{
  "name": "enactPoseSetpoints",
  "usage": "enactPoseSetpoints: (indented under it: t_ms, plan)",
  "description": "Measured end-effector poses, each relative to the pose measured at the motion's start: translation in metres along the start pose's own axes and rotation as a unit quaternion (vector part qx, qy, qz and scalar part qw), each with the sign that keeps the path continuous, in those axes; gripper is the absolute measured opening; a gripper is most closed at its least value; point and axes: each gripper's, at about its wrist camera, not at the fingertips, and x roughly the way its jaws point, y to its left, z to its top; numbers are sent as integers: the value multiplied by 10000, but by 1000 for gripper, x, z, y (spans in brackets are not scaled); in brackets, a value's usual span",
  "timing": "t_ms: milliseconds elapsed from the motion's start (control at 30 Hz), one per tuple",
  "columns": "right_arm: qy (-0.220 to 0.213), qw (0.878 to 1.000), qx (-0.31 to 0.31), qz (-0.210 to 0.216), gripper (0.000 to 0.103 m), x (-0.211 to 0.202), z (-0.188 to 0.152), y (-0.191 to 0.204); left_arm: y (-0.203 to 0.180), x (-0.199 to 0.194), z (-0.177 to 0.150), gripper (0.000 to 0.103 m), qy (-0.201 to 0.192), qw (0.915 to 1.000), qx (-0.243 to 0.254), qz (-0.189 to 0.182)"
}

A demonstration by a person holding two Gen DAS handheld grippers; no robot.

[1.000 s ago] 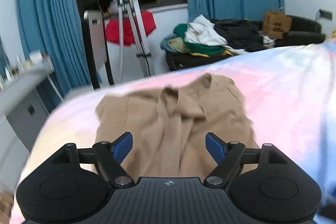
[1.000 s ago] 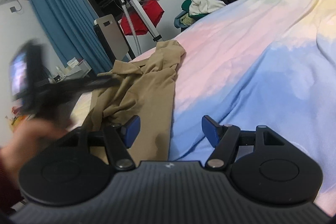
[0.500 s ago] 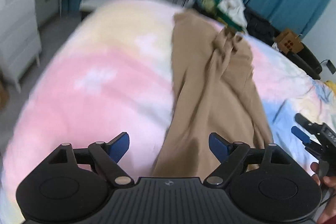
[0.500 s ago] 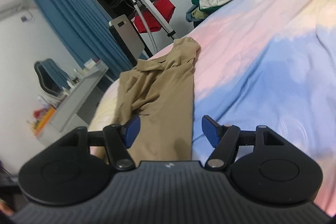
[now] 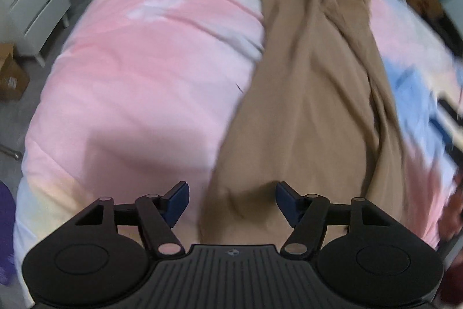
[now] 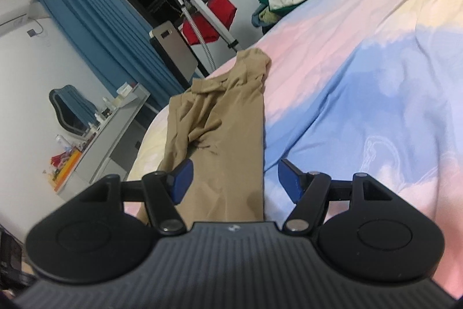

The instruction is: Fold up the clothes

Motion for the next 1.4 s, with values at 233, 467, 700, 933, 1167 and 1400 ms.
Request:
enactPoseSetpoints:
  t_ms: [233,467,700,933,1167,1400]
  plan:
    - [174,9998,24,64,68,0,1,-1,-82,-20,-32,2,-362,9641,2333,1217]
    - [151,9989,427,146,68,0,9,-14,-129,-38,-52,0,-576,9445,2973,1275]
    - [338,9976,578,178,68,1,5,-18,-142,-24,-50,5,-633,9577,2622,1002]
    - [330,9972,640,194,68,2,7,-19,-93,-28,-25,30,-536,9833,1306,1149]
    - [458,9965,687,113,68,5,5,-22,-45,-12,-18,59,-118,9930,330,1127]
    - [633,9956,696,44,68,16,3,-26,-46,-8,-28,10,103,9943,414,973]
